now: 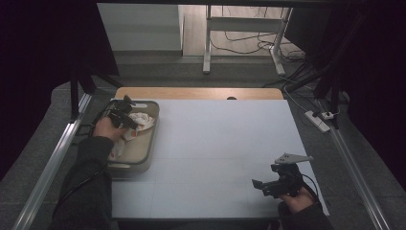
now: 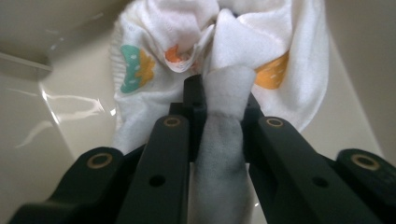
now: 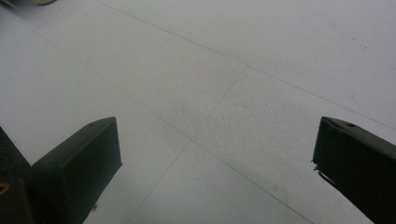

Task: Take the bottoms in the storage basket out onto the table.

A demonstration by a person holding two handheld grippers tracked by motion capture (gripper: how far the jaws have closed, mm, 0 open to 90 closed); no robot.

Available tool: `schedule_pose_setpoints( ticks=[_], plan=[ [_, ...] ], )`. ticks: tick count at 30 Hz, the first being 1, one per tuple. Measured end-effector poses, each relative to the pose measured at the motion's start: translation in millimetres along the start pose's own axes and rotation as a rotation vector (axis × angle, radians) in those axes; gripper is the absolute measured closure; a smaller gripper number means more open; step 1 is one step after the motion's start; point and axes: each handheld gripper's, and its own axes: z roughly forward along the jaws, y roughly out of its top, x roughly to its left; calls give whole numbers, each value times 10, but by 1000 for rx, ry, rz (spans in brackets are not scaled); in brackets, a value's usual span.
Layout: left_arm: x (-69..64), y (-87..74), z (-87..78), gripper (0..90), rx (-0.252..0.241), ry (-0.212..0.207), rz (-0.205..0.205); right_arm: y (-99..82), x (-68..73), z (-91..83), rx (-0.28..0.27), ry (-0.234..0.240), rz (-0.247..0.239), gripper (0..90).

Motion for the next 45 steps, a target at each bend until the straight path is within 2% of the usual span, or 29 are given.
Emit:
schedule_pose_setpoints(
  ticks=[10,14,20,24,34,40,45],
  plan=[
    [-30,48,-290,801,-91,-44,5,0,-1,2,0,2,1,9],
    [-46,64,-467,802,-143,-71,7,0,-1,2,1,2,2,9],
    [-62,76,-636,802,-188,-118,9,2,0,3,4,-1,1,9],
    [-88,90,-713,803,-202,-128,15,2,-1,4,4,0,0,10],
    [-203,172,-1031,803,-243,-176,39,3,0,4,4,-1,3,10],
    [-328,226,-1255,803,-290,-192,79,4,-1,6,5,-1,4,9],
    [-421,270,-1365,801,-309,-198,108,4,-1,7,7,-1,6,10]
  ],
)
